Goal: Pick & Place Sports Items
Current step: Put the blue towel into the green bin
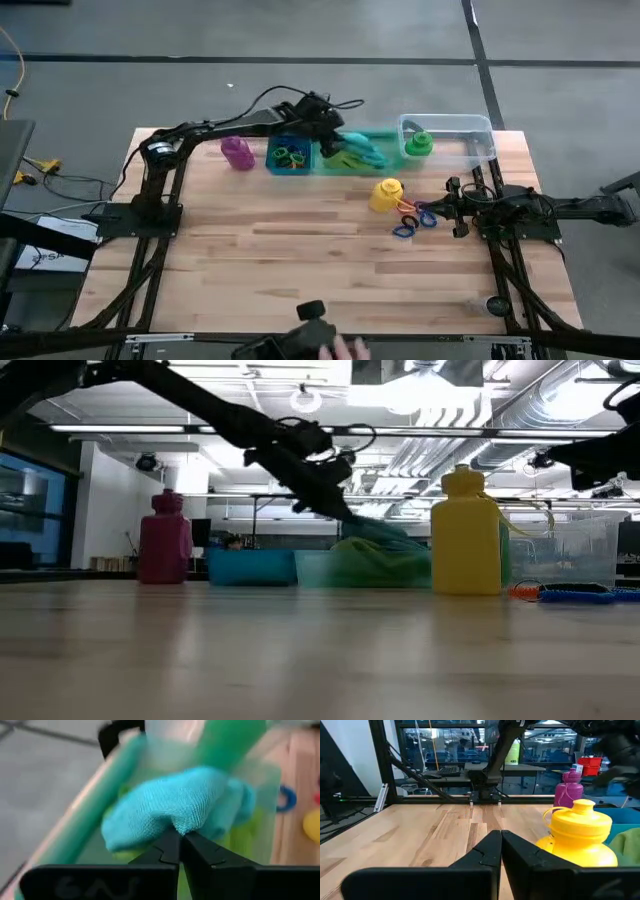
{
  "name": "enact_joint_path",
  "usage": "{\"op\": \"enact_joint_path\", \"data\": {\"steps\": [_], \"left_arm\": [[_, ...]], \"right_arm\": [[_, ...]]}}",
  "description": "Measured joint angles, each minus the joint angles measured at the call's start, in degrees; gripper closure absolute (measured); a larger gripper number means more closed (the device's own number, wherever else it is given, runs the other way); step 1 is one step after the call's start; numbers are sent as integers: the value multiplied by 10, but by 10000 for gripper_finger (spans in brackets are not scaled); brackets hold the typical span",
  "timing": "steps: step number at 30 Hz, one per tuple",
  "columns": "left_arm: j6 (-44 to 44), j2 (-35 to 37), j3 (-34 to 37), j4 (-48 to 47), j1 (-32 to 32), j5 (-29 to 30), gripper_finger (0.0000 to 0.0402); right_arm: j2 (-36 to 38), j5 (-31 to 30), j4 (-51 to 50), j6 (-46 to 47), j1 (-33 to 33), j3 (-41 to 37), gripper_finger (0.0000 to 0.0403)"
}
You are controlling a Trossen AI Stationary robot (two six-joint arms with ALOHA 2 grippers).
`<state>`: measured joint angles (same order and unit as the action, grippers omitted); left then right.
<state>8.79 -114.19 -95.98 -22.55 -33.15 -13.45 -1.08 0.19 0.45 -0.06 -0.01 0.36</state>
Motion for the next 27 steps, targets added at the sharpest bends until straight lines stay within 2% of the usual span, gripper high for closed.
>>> {"op": "enact_joint_path", "data": {"steps": [9,21,27], "left_arm": [[23,0,0,-116,8,1,401],[30,0,0,-47,25,2,401],[16,-28,0,-38,23,2,401]], "right_arm": [[0,0,0,0,0,0,403],[0,0,0,0,0,0,403],[0,0,0,0,0,0,403]]}}
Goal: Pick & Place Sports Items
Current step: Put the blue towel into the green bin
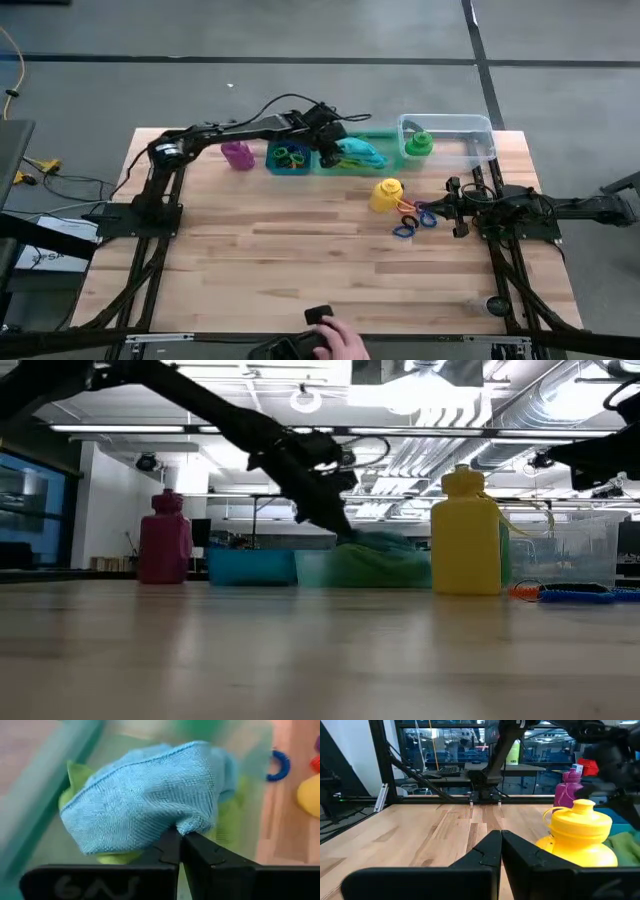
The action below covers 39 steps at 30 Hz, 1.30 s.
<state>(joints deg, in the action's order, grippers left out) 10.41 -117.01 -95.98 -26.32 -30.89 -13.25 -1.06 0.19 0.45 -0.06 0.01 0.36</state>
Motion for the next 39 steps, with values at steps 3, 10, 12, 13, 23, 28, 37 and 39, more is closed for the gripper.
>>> {"op": "enact_joint_path", "data": {"steps": [3,10,12,13,23,28,37,39], "left_arm": [[-20,-17,0,9,-1,0,401],[-58,-51,0,32,-4,-1,401],[-62,-56,0,41,-6,-1,402],[-62,-57,0,45,-6,-1,402],[-75,-51,0,102,-3,-17,393],[-81,-51,0,101,4,-46,321],[-78,-20,0,100,16,-13,202],[-78,-8,0,98,16,-1,188]], "right_arm": [[0,0,0,0,0,0,403],[0,0,0,0,0,0,402],[0,0,0,0,0,0,402],[0,0,0,0,0,0,402],[0,0,0,0,0,0,402],[0,0,0,0,0,0,403],[0,0,0,0,0,0,403],[0,0,0,0,0,0,403]]}}
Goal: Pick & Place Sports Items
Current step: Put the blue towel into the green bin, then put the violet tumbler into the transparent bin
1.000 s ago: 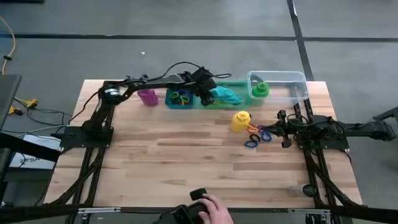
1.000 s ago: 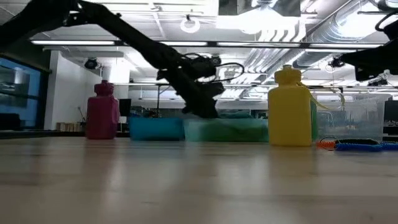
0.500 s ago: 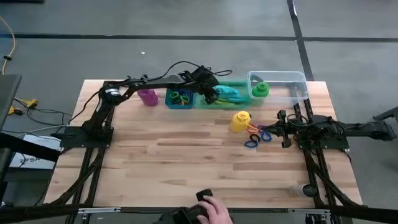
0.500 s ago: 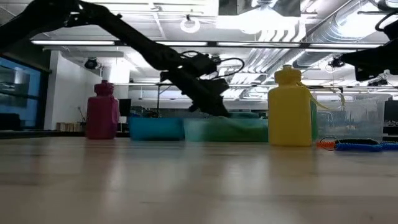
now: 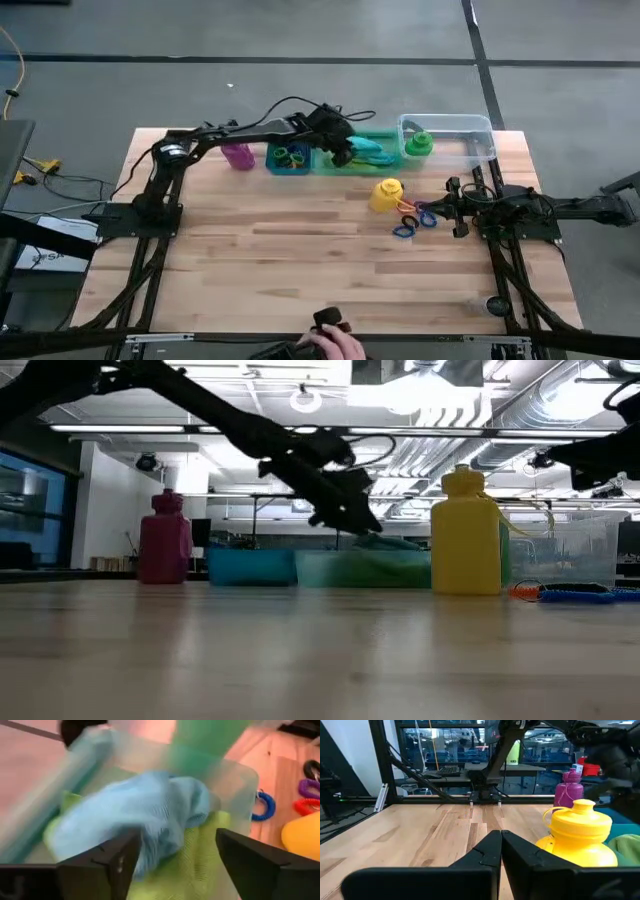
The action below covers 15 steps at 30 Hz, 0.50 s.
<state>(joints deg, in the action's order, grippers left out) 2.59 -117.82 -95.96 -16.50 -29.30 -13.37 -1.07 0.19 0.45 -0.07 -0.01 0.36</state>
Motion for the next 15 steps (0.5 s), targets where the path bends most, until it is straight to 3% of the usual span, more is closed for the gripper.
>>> {"op": "enact_joint_path", "data": {"steps": [5,15], "left_arm": [[12,32,0,-17,1,7,167],[14,88,0,-86,27,17,165]], "right_arm": [[0,0,0,0,0,0,403],[0,0,0,0,0,0,403]]}}
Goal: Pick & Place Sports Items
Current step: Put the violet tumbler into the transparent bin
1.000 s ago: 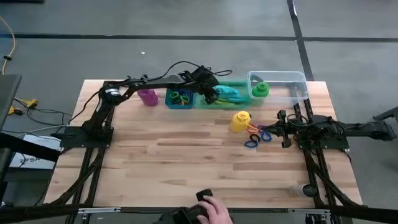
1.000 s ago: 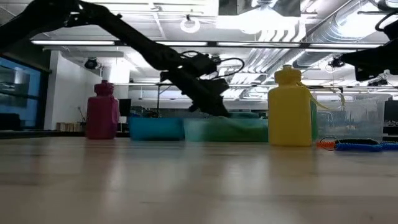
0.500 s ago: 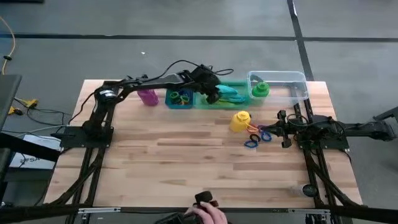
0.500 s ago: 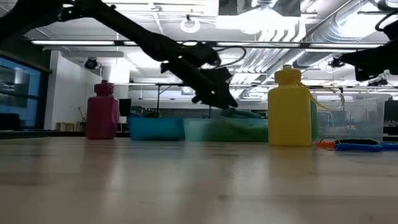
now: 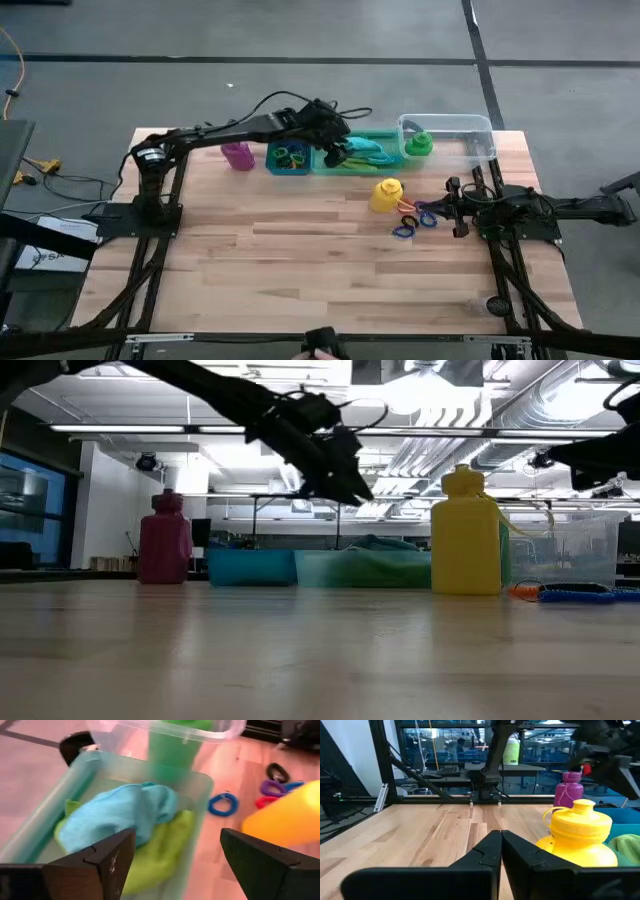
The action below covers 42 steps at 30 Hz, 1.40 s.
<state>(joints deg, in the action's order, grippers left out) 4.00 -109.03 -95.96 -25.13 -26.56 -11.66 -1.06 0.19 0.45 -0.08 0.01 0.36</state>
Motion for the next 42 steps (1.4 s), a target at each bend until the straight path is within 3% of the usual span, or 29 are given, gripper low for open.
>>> {"op": "enact_joint_path", "data": {"steps": [32,42], "left_arm": [[-54,64,2,-15,175,1,165],[-39,155,76,2,196,110,165]], "right_arm": [[0,0,0,0,0,0,403],[0,0,0,0,0,0,403]]}}
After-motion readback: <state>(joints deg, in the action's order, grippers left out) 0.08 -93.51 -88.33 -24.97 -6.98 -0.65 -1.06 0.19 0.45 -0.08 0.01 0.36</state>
